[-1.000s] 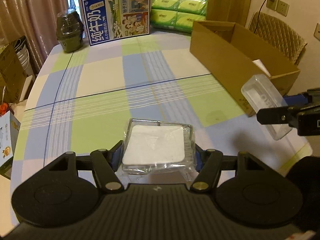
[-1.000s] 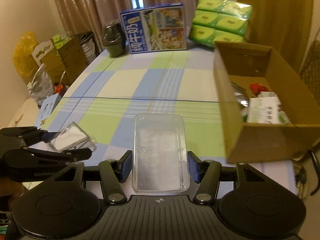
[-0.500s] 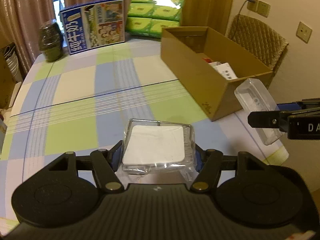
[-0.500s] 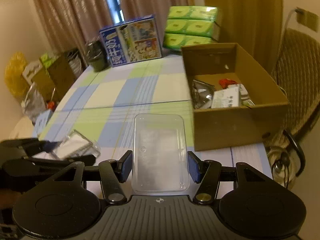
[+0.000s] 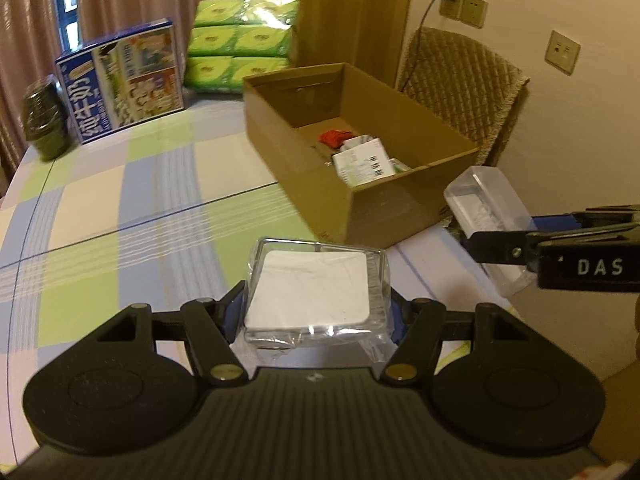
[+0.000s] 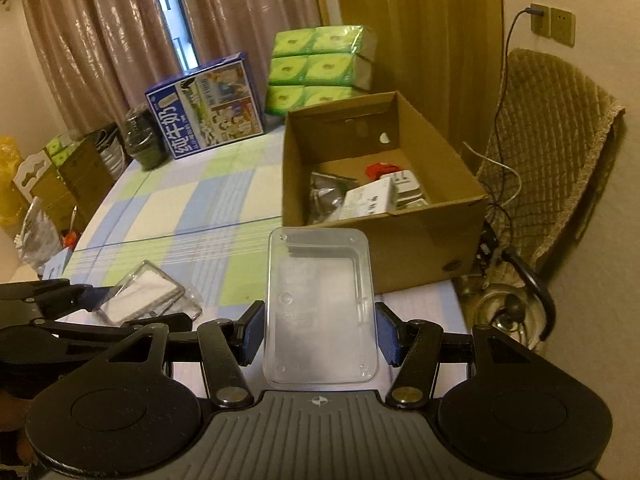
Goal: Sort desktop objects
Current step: 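Carry the white pad and clear plastic box toward the cardboard box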
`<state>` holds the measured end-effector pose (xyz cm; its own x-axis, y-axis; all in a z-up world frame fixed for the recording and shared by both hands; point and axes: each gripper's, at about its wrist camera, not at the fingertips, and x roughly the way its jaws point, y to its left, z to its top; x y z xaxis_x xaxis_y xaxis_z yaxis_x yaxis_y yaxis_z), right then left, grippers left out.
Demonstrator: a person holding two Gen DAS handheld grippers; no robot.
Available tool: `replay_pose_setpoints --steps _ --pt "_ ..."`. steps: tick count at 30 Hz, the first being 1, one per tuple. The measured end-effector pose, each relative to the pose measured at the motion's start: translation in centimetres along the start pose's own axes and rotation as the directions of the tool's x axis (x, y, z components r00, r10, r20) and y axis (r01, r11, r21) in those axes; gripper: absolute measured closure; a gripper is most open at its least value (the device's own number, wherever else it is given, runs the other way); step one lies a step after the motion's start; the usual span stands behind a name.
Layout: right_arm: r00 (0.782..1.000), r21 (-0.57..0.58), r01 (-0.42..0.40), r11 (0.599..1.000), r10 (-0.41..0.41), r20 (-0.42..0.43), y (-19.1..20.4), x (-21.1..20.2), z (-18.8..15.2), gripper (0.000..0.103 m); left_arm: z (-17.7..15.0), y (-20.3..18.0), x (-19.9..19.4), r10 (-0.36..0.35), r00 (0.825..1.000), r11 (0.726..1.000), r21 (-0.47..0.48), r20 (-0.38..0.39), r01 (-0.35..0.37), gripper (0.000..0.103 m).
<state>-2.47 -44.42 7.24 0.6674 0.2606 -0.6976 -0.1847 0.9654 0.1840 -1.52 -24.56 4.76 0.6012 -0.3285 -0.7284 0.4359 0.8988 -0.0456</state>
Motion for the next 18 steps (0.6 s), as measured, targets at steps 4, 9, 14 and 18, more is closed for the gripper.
replay_pose_setpoints --steps 4,9,14,18 --pt "1.000 -0.010 0.021 1.000 -0.021 0.006 -1.1 -0.4 0.2 0.049 0.7 -1.6 0.4 -0.010 1.000 1.000 0.019 0.002 0.010 0.041" --pt "0.999 -0.012 0.051 0.999 -0.051 0.016 -2.6 -0.8 0.2 0.049 1.4 -3.1 1.1 -0.014 1.000 0.999 0.040 -0.001 0.014 0.041" --pt "0.998 -0.002 0.067 0.998 -0.067 0.015 -4.1 -0.9 0.3 0.049 2.1 -4.5 1.7 -0.016 1.000 0.998 0.057 -0.002 0.016 0.041" --pt "0.997 0.002 0.077 0.997 -0.077 0.012 -5.2 -0.9 0.4 0.049 2.6 -5.2 2.1 -0.018 1.000 0.998 0.063 -0.002 0.018 0.041"
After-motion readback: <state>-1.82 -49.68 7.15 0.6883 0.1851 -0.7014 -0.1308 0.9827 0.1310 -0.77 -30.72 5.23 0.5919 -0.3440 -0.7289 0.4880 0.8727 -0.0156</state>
